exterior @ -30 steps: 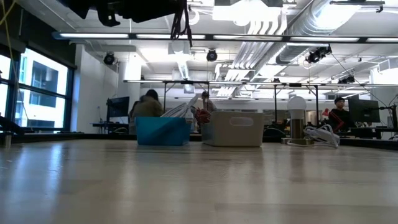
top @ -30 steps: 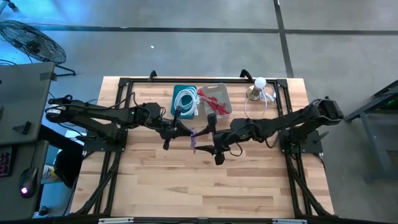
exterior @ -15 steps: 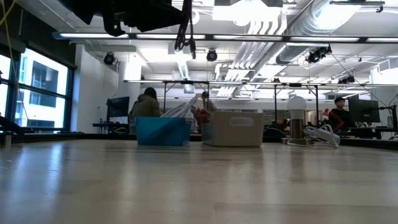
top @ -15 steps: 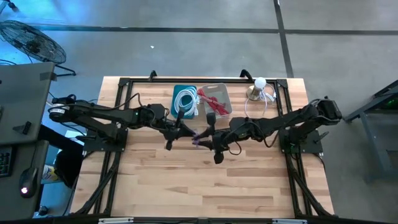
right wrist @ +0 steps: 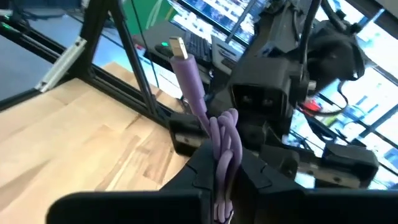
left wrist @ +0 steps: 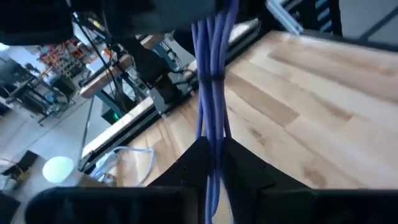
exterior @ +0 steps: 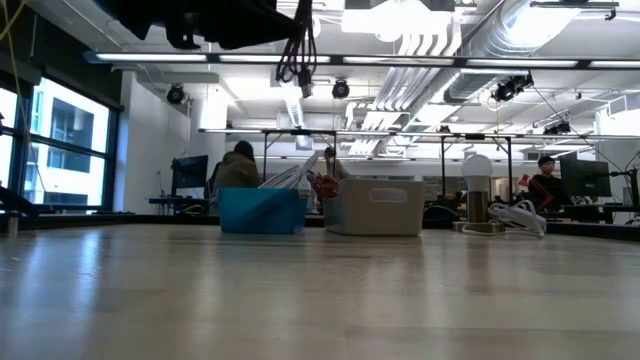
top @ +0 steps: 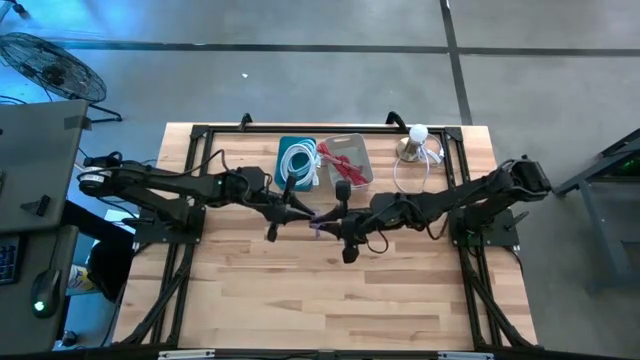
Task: Pick & Place USB Port
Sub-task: Put the purple charger cable into the gray bin
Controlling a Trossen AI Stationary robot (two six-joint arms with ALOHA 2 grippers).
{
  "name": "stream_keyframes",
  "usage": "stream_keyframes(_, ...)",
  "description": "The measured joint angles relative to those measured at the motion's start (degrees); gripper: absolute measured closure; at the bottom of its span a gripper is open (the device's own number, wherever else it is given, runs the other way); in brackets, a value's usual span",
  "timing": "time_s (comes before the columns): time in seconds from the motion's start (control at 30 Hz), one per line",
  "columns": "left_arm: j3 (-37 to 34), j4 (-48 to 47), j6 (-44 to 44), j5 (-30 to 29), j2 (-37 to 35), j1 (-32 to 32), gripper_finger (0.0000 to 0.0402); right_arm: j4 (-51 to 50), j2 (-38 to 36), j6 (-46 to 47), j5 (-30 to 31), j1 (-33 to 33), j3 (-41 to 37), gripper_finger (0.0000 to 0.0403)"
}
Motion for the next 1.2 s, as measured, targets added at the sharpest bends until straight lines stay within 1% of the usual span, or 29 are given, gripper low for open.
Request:
stream_keyframes(0.1, 0.0, 0.8, -1.5, 0.5, -0.1, -0.1, 0.0343, -0.7, 0.0, 0.0, 0.9, 0.2, 0.0, 0.0389)
stream_keyframes(0.23, 0.0, 1.4, -5.8, 0.6, -0.5, -0.1, 0.0324, -1.3, 0.0, 0.0, 1.5, 0.2, 0.0, 0.0389)
stream_keyframes(0.43, 0.1, -0.3, -5.6, 2.9, -0.8, -0.1, 0.0270, -2.2, 0.0, -0.1, 2.8, 0.8, 0.0, 0.0389)
stream_keyframes(0.53, 0.1, -4.3, -5.6, 0.9, -1.3, -0.1, 0.0241, -3.4, -0.7, -0.3, 6.0, 1.4, 0.0, 0.0389)
stream_keyframes(0.63, 0.1, -8.8, -5.6, -2.2, -2.8, -0.1, 0.0224, -6.2, -2.9, -0.2, 10.4, 2.1, 0.0, 0.0389)
stream_keyframes(0.77, 0.1, -16.9, -5.6, -5.3, -5.5, -0.1, 0.0221, -10.0, -7.2, 0.7, 14.1, 3.0, 0.0, 0.0389)
stream_keyframes(0.83, 0.1, -20.3, -5.6, -5.4, -6.9, -0.1, 0.0221, -12.6, -9.4, 0.9, 15.9, 3.2, 0.0, 0.0389)
stream_keyframes(0.93, 0.1, -24.5, -5.6, -4.8, -8.1, -0.1, 0.0221, -16.5, -12.3, 2.4, 17.0, 3.1, 0.0, 0.0389)
stream_keyframes(1.0, 0.1, -25.6, -5.8, -3.8, -8.2, -0.4, 0.0221, -19.0, -14.0, 3.3, 17.8, 2.3, 0.0, 0.0389)
stream_keyframes(1.07, 0.0, -27.1, -5.9, -3.7, -8.1, -1.4, 0.0221, -19.8, -15.6, 3.5, 17.5, 1.2, -0.5, 0.0389)
stream_keyframes(1.2, 0.0, -27.5, -5.8, -3.8, -7.4, -3.7, 0.0221, -20.3, -18.4, 4.3, 14.9, -2.6, -1.6, 0.0389)
